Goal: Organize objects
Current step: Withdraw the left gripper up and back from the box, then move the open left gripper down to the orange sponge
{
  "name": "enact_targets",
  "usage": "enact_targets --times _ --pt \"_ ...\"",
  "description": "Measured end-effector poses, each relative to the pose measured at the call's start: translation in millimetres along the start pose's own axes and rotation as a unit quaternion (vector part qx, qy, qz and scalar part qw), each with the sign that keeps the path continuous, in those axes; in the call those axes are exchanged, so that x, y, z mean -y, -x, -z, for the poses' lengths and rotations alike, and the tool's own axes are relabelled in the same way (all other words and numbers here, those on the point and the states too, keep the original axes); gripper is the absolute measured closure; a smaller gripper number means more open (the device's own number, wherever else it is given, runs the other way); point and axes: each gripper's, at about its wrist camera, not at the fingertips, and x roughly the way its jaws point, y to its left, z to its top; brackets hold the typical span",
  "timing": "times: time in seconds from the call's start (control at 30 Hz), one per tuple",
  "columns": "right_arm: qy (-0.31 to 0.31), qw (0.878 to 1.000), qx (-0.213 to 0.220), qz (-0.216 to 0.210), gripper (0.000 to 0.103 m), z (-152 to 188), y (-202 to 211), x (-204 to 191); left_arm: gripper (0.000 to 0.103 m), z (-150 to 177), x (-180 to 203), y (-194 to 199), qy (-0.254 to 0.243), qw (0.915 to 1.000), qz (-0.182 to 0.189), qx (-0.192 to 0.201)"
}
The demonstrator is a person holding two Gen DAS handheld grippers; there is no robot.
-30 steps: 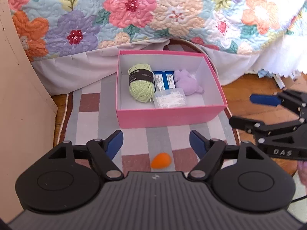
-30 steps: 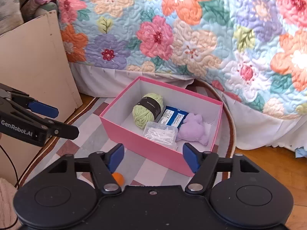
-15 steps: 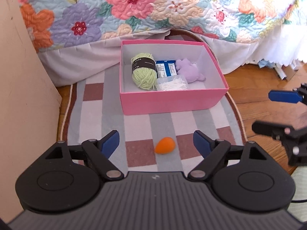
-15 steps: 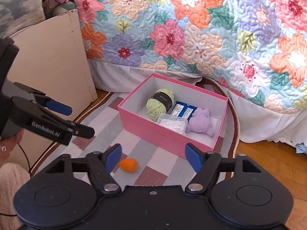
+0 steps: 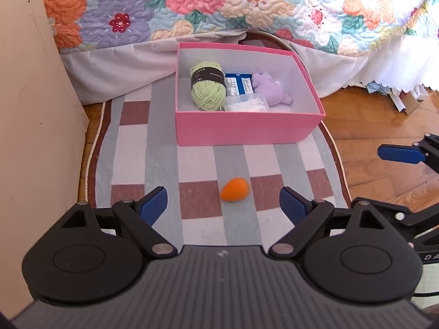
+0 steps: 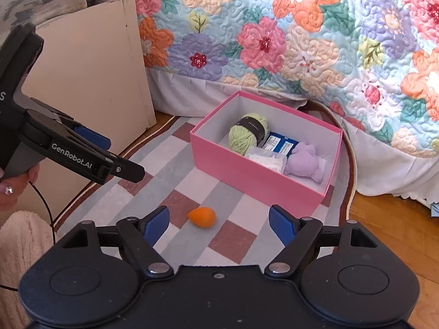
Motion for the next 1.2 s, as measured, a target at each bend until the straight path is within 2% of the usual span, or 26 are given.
enact_targets --times 0.2,0.23,0.33,0.5,0.6,0.77,0.9,1.0,1.2 --pt "0.006 1.0 -0.003 -0.003 0.016 9.1 -12.7 -2.4 0.005 8.1 12.4 -8.7 -0.022 0.9998 -0.001 -0.003" --pt "0.01 1.0 0.002 0.001 0.012 10.9 -14.4 -3.6 0.005 9.4 16.2 -12.1 -0.027 0.9996 0.001 -0.008" --pt "0.02 1.0 0.019 0.014 0.011 16.0 -20.0 -5.9 0.005 10.9 22.7 -20.6 -0.03 0.9994 0.002 -0.017" --pt "0.042 0.999 0.024 0.021 0.011 23.0 -32.6 -10.4 0.004 14.6 22.0 -34.8 -0.018 0.9996 -0.007 -0.021" --pt "0.048 0.998 0.036 0.011 0.011 28.3 -40.0 -10.9 0.004 16.5 16.5 -42.8 -0.003 0.9999 -0.01 -0.012" --pt "0.06 0.997 0.039 0.001 0.011 36.3 -64.0 -12.9 0.004 19.2 7.7 -60.3 -0.005 0.9997 -0.024 -0.004" --pt "0.071 0.996 0.054 -0.005 0.011 45.3 -82.5 -15.5 0.004 20.4 -9.8 -71.8 0.033 0.9985 -0.042 0.011" --pt "0.071 0.997 0.019 -0.003 0.011 44.7 -103.8 -16.8 0.004 21.3 -28.1 -81.9 0.063 0.9964 -0.055 0.012" --pt "-0.003 0.999 -0.001 -0.047 0.011 49.2 -135.1 -4.2 0.004 27.6 -58.7 -104.4 0.126 0.9918 -0.02 -0.007"
